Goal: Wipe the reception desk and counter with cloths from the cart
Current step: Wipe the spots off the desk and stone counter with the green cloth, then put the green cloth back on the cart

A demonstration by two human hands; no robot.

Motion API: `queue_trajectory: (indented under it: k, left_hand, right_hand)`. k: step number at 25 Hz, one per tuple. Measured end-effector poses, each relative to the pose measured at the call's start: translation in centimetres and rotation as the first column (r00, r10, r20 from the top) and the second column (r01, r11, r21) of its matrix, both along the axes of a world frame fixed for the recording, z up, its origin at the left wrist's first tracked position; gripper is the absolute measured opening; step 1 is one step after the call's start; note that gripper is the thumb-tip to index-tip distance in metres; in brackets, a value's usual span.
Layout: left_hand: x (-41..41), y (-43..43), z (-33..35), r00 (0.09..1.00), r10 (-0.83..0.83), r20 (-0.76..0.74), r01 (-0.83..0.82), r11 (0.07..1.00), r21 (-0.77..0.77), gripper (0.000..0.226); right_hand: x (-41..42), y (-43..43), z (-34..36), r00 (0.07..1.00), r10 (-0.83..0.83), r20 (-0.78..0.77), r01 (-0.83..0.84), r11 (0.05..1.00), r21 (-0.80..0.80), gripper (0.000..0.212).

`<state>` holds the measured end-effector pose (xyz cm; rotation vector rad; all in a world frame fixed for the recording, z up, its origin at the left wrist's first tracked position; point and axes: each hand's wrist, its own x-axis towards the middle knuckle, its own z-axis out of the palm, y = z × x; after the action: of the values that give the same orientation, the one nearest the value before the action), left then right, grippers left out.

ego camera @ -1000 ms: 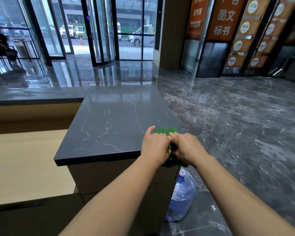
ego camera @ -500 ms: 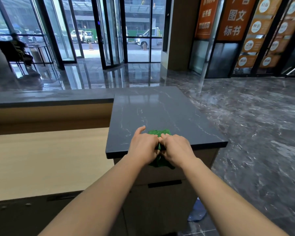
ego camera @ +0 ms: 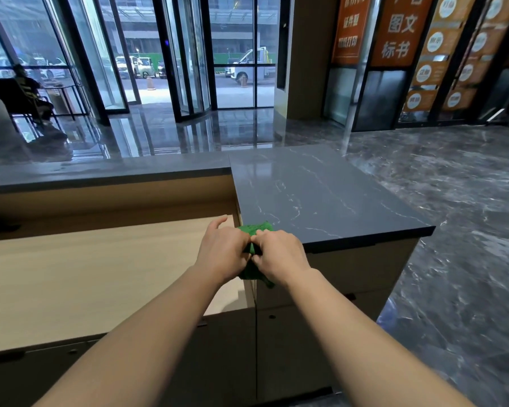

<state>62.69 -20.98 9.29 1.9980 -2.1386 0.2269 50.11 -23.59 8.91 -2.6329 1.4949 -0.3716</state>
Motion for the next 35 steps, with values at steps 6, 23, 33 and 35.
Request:
queue_trajectory:
  k: [6,23,33,35]
  left_hand:
    - [2.2,1.5,1.1,1.0,0.023,-0.019,-0.024,0.996,-0.091,0.02]
    - [-12.7,-1.1,3.3,0.651,-0.314,-0.691,0.441,0.897,0.008,0.09]
    - [-30.4,-2.5,0.5,0.092,0.304,-0.948,0.799,0.546,0.252,0.055]
    - [-34.4,-1.7,0.2,0.14,0.182,-0.973,0.796,0.563,0.22,0.026]
  right_hand:
    - [-1.1,2.0,2.8,0.766,-0.389,0.511,0.363,0.919,0.155,0.028]
    - [-16.4,3.5,4.6,0.042,-0.584,0.81,0.129,0.807,0.576,0.012]
    - [-32.2,9.0,1.9,-0.25,-0.51,0.823,0.246,0.789,0.563,0.011]
    - [-35.4,10.7,1.3,-0.21,-0.527,0.824,0.367,0.738,0.566,0.009]
